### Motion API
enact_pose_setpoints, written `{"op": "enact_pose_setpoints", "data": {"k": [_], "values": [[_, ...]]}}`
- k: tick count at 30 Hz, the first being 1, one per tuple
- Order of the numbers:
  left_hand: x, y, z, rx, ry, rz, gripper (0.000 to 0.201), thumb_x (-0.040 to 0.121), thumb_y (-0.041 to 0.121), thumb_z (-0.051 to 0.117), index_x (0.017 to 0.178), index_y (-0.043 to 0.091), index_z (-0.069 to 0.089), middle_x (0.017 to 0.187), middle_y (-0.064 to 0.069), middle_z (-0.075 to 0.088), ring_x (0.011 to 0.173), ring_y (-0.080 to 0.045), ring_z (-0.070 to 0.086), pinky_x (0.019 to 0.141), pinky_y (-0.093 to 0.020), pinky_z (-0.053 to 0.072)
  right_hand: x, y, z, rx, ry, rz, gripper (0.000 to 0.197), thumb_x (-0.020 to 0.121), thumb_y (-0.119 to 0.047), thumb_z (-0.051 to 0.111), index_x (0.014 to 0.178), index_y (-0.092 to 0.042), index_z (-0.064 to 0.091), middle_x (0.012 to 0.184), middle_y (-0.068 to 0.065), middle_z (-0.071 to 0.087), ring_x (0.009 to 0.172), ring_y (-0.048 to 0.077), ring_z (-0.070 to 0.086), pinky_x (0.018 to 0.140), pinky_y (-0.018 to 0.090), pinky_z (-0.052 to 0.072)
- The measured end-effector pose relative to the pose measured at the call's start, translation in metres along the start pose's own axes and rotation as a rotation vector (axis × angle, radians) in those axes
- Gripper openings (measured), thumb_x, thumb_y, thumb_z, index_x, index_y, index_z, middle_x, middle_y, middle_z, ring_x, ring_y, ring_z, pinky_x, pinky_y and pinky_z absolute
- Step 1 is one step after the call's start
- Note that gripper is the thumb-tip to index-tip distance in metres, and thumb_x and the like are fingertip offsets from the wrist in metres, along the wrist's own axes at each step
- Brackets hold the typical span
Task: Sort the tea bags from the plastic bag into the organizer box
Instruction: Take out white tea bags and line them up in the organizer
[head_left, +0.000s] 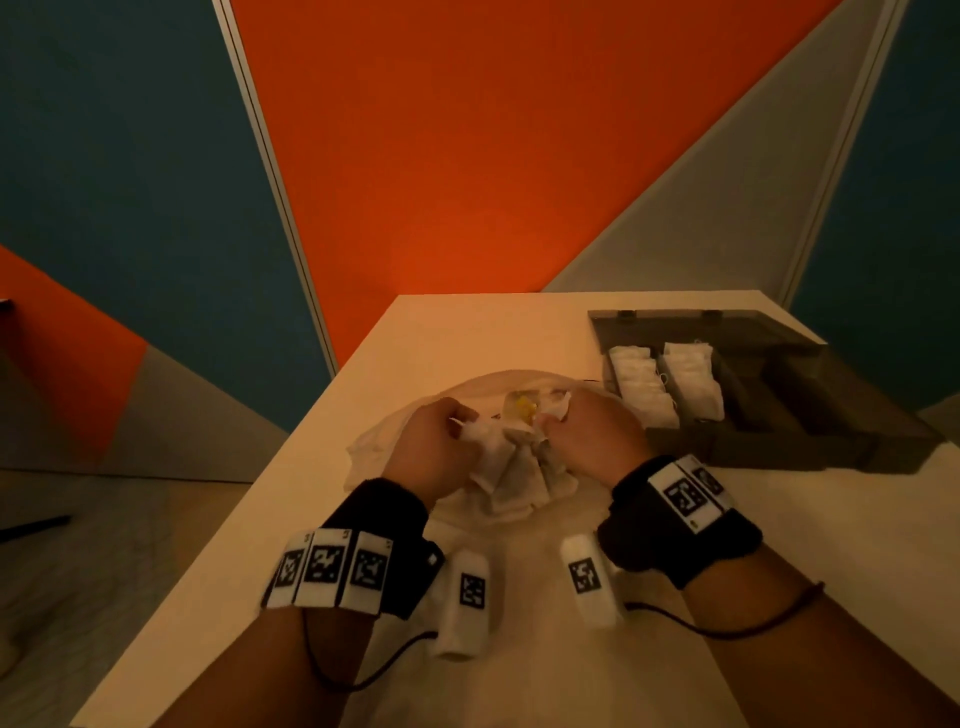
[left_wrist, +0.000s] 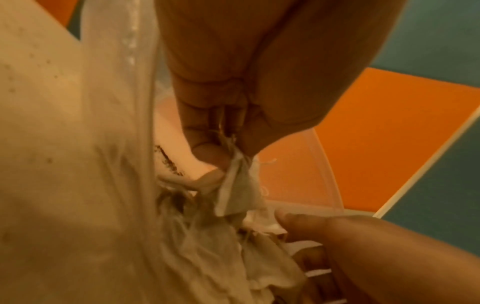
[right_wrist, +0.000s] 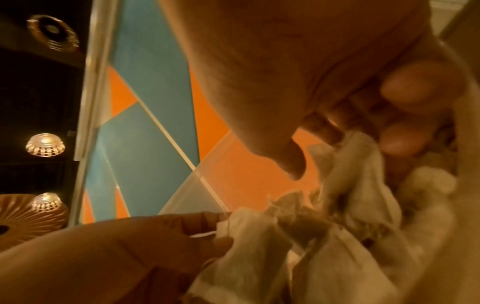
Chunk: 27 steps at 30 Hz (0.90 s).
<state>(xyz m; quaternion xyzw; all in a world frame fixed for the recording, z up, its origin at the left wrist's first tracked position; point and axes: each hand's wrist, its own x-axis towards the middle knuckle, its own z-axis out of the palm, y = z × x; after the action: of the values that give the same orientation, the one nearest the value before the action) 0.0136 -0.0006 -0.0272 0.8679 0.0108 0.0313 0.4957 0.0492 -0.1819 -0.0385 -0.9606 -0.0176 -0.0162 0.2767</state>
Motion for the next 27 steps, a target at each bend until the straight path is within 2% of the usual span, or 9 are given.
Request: {"op": "enact_pose_setpoints", "data": {"k": [2,4,8,12,16,19,21,24,27], "values": [[0.000,-0.004,0.007,-0.141,0.010,0.015,0.021,0.085,-0.005,0.059,0.102,0.008,0.061,0.084,-0.010,0.062,0.062,-0.017,0.056,0.051,-0.027,0.048,-0.005,0.000,-0.001,0.046,0.084,-0.015,0.042,0.092,-0.045,0.048,0.122,-0.017,0.059,0.116,0.005,0.063,0.108,0.028,0.059,0.091,0.038,0.049],[0.000,-0.008,0.015,-0.265,-0.010,0.026,0.016,0.087,-0.004,0.057,0.101,0.004,0.061,0.086,-0.012,0.063,0.070,-0.020,0.057,0.058,-0.030,0.047,-0.012,-0.002,-0.003,0.174,0.106,-0.042,0.036,0.096,-0.040,0.050,0.122,-0.016,0.058,0.116,0.004,0.061,0.105,0.023,0.058,0.088,0.035,0.049],[0.002,-0.009,0.031,-0.380,-0.065,0.073,0.005,0.092,0.000,0.056,0.092,-0.002,0.061,0.073,-0.009,0.061,0.064,-0.020,0.055,0.054,-0.028,0.045,-0.020,0.003,-0.001,0.597,-0.017,-0.112,0.020,0.094,-0.035,0.060,0.108,-0.022,0.066,0.098,-0.012,0.063,0.089,0.001,0.058,0.069,0.014,0.042],[0.004,-0.006,0.041,-0.428,-0.044,0.164,0.010,0.093,0.003,0.059,0.086,0.000,0.066,0.076,-0.009,0.066,0.065,-0.014,0.058,0.055,-0.023,0.047,-0.017,0.015,0.007,0.682,-0.005,-0.142,0.011,0.090,-0.021,0.069,0.079,-0.024,0.070,0.071,-0.014,0.066,0.065,-0.008,0.057,0.066,0.016,0.042],[0.013,-0.016,0.046,-0.435,0.063,0.135,0.014,0.091,0.012,0.063,0.084,0.001,0.069,0.071,-0.009,0.068,0.061,-0.015,0.057,0.056,-0.027,0.044,-0.020,0.016,0.008,0.761,0.014,-0.080,0.021,0.093,-0.015,0.064,0.073,-0.018,0.064,0.052,-0.016,0.058,0.047,-0.007,0.050,0.050,0.010,0.036],[0.017,-0.021,0.048,-0.462,0.085,0.040,0.015,0.093,0.015,0.060,0.085,0.005,0.068,0.068,-0.007,0.063,0.057,-0.017,0.052,0.055,-0.029,0.041,-0.021,0.017,0.010,0.842,0.069,-0.020,0.022,0.095,-0.017,0.060,0.084,0.002,0.061,0.063,0.001,0.053,0.051,0.005,0.045,0.048,0.019,0.036],[0.019,-0.022,0.049,-0.491,0.084,-0.028,0.017,0.094,0.019,0.060,0.080,0.015,0.069,0.065,-0.003,0.062,0.058,-0.017,0.051,0.057,-0.030,0.041,-0.020,0.018,0.013,0.945,0.090,0.041,0.021,0.097,-0.019,0.057,0.084,-0.004,0.059,0.068,0.009,0.049,0.047,0.011,0.042,0.041,0.020,0.033],[0.025,-0.031,0.049,-0.470,0.084,-0.085,0.024,0.089,0.036,0.061,0.068,0.032,0.071,0.067,0.001,0.063,0.067,-0.021,0.055,0.066,-0.034,0.041,-0.019,0.018,0.015,1.023,0.146,0.079,0.016,0.100,-0.018,0.053,0.092,-0.009,0.064,0.065,0.005,0.052,0.038,0.009,0.041,0.035,0.018,0.030],[0.024,-0.031,0.047,-0.523,0.067,-0.093,0.029,0.091,0.042,0.057,0.066,0.033,0.070,0.067,0.000,0.061,0.063,-0.021,0.052,0.059,-0.031,0.038,-0.019,0.016,0.015,1.040,0.196,0.058,0.016,0.100,-0.013,0.051,0.093,-0.010,0.065,0.061,-0.002,0.052,0.035,-0.001,0.042,0.035,0.015,0.031]]}}
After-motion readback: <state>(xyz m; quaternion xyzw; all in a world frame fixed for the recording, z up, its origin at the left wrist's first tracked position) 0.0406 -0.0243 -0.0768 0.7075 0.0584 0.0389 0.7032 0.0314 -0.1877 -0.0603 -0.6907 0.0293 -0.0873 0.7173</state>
